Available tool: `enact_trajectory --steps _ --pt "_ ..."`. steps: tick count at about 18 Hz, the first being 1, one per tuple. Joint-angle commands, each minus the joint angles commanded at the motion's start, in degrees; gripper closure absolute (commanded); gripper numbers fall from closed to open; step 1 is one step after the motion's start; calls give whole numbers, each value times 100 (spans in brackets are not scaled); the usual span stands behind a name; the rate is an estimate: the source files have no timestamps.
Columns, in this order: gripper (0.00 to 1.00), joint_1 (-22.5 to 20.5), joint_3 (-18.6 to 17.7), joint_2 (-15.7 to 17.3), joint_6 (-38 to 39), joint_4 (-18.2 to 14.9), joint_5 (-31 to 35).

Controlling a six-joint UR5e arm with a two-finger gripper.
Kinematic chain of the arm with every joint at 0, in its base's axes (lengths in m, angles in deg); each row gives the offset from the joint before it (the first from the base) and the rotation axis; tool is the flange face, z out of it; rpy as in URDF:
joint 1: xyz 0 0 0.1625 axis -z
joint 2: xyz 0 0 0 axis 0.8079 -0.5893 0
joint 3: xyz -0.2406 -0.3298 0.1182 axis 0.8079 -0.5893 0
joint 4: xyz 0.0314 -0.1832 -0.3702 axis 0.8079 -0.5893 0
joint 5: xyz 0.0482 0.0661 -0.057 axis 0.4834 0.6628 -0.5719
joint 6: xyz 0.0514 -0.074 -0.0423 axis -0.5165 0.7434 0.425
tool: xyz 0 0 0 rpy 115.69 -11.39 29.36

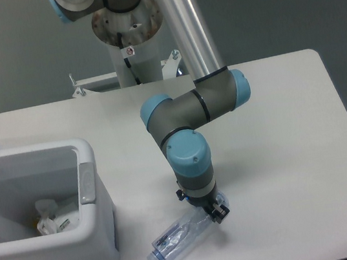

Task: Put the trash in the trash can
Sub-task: 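Lift the water bottle off the table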

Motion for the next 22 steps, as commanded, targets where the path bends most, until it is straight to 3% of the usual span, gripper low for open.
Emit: enact_trajectory --steps 6,13,17,22 --pt "42 -184 44 228 0 -9 -122" --pt "42 -632 544 694 930 -26 -1299" --pt "42 -738 791 1080 2238 53 -2099" --pt "42 -519 940 1634 3619 53 -2680"
